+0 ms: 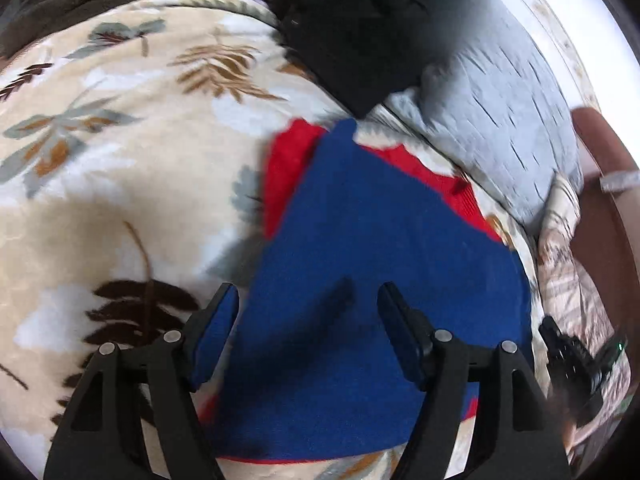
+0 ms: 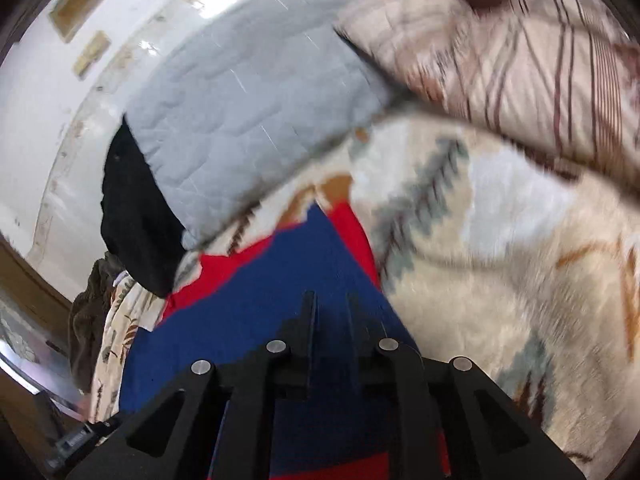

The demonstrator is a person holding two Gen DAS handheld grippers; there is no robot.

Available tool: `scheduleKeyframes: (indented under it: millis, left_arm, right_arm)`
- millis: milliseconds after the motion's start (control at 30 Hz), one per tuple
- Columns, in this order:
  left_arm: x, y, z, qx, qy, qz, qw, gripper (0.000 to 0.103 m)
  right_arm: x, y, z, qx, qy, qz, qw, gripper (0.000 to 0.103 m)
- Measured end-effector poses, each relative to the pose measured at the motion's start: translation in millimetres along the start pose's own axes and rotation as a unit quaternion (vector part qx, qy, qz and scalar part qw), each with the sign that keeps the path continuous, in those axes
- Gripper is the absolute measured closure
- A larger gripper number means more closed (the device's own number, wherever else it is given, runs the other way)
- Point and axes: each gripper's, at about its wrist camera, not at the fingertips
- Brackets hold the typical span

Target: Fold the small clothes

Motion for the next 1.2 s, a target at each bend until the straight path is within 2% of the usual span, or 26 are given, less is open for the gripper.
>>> scheduleKeyframes:
  millis: [67,100,133,200,267,300,367,433,500,533,600,667,700,767,800,833,900,933,1000,1100,1200]
  left_arm:
    - [-11,3,-9,-0.013,0.016,0.023,0.9995,0.031]
    - [-18,5,-16,-0.025,0.011,0.035,0.999,0.031]
    - [-22,5,-16,-0.021,0.003,0.037,0.9991,0.031]
    - [-24,6,-8,-0.017,-0.019,0.049,0.9985,0.031]
    - [-29,6,2,0.0,-0.063,0.062,0.9961,0.031]
    - [-32,6,6,0.008,-0.068,0.069,0.9952,0.031]
    - [-35,8,3,0.003,-0.047,0.076,0.996,0.03]
    - [-40,8,-11,-0.02,-0.019,0.08,0.9964,0.03]
    - [-31,8,-10,-0.016,0.0,0.058,0.9982,0.03]
    - [-27,8,-8,-0.017,0.005,0.052,0.9985,0.03]
    - [-26,6,-1,-0.009,-0.025,0.051,0.9983,0.03]
    - [-30,7,0,-0.008,-0.054,0.063,0.9965,0.03]
    - [-33,8,-3,-0.015,-0.054,0.069,0.996,0.03]
    - [-35,9,-13,-0.033,-0.035,0.073,0.9962,0.03]
    - [-34,9,-15,-0.029,-0.033,0.066,0.9969,0.03]
    - [-31,8,-13,-0.028,-0.028,0.062,0.9973,0.03]
    - [-28,8,-9,-0.03,-0.03,0.058,0.9974,0.029]
    - [-30,8,-8,-0.03,-0.036,0.06,0.9971,0.029]
    - [-39,11,-9,-0.031,-0.046,0.079,0.9954,0.029]
    - [-60,14,-6,-0.034,-0.08,0.12,0.989,0.03]
    - [-79,16,-1,-0.037,-0.113,0.152,0.9812,0.03]
  right_arm:
    - [-3,-2,-9,-0.018,-0.004,0.013,1.0,0.085]
    - [-1,-5,-22,-0.05,-0.029,0.012,0.998,0.085]
    - [2,-9,-34,-0.075,-0.044,0.01,0.996,0.088]
    - [3,-12,-28,-0.055,-0.048,0.004,0.997,0.091]
    - [-9,-10,-13,-0.032,-0.049,0.013,0.998,0.083]
    - [-16,-11,-5,-0.012,-0.044,0.027,0.999,0.083]
    - [-25,-13,-1,-0.004,-0.038,0.05,0.998,0.08]
    - [-30,-17,-12,-0.028,-0.034,0.063,0.997,0.079]
    - [-29,-25,-36,-0.084,-0.056,0.071,0.992,0.079]
    - [-33,-27,-35,-0.07,-0.068,0.082,0.992,0.08]
    - [-47,-27,-22,-0.051,-0.075,0.093,0.992,0.076]
    - [-58,-31,-10,-0.038,-0.038,0.109,0.993,0.076]
    - [-67,-35,-6,-0.038,-0.027,0.126,0.991,0.074]
    - [-75,-43,-16,-0.064,-0.03,0.145,0.987,0.058]
    - [-76,-49,-30,-0.101,-0.045,0.151,0.982,0.058]
    - [-76,-53,-37,-0.108,-0.061,0.158,0.98,0.058]
    - [-86,-57,-29,-0.08,-0.076,0.171,0.979,0.056]
    - [-93,-57,-24,-0.074,-0.069,0.178,0.979,0.056]
    - [-109,-62,-14,-0.06,-0.022,0.2,0.978,0.056]
    - [-144,-88,-9,-0.07,0.021,0.274,0.959,0.056]
    - [-182,-125,-15,-0.098,0.043,0.366,0.924,0.055]
Point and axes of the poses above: each gripper's, at about its wrist camera, not at the fingertips, and z roughly against the way its jaws point, x to its right, y to its top, and after that the axes turned 8 degrees about -x, right-handed
